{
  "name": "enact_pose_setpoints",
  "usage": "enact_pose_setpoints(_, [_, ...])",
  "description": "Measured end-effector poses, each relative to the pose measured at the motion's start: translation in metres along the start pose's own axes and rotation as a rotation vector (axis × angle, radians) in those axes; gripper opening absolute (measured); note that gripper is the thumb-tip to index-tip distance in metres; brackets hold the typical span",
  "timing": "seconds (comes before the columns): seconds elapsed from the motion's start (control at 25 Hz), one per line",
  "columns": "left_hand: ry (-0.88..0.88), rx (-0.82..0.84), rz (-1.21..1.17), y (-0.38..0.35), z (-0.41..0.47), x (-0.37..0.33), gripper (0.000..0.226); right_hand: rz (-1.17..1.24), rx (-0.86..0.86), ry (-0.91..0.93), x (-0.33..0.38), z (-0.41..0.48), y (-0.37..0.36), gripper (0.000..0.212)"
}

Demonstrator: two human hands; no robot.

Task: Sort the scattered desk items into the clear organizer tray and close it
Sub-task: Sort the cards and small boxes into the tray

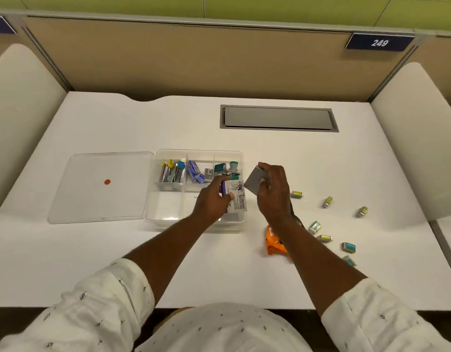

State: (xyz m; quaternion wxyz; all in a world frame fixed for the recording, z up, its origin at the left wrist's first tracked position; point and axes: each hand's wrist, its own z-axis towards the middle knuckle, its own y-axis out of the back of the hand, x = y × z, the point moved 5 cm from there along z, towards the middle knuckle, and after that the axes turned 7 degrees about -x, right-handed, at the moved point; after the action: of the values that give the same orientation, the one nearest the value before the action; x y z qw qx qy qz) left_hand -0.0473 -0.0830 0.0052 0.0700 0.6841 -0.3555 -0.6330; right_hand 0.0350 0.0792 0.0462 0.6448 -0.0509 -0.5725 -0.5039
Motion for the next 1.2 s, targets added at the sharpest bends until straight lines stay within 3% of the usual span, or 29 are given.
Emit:
enact_pose_setpoints(0.32, [-0.092,0.160,0.172,0.002,0.010,0.015,0.043,-0.006,-0.055,-0.065,0.007,-0.013,-0.011,0.042])
enact_pose_setpoints(0.48, [-0.205,0.151,0.279,-0.003,0.010,0.016,0.040,-0.038,-0.034,-0.082,0.010,-0.018,-0.016,0.041])
enact_pose_setpoints(0.64, [-0.424,0.068,0.592,0.002,0.017,0.017,0.046,-0.044,0.025,-0.070,0.012,-0.022,-0.025,0.040])
enact_pose_setpoints(0.76, [-0.472,0.083,0.771,0.007,0.022,0.028,0.051,-0.036,0.068,-0.063,0.012,-0.026,-0.032,0.038])
enact_pose_setpoints(1.2, [-0.434,0.215,0.688,0.017,0.017,0.050,0.077,-0.161,0.290,-0.097,0.004,-0.037,-0.064,0.026])
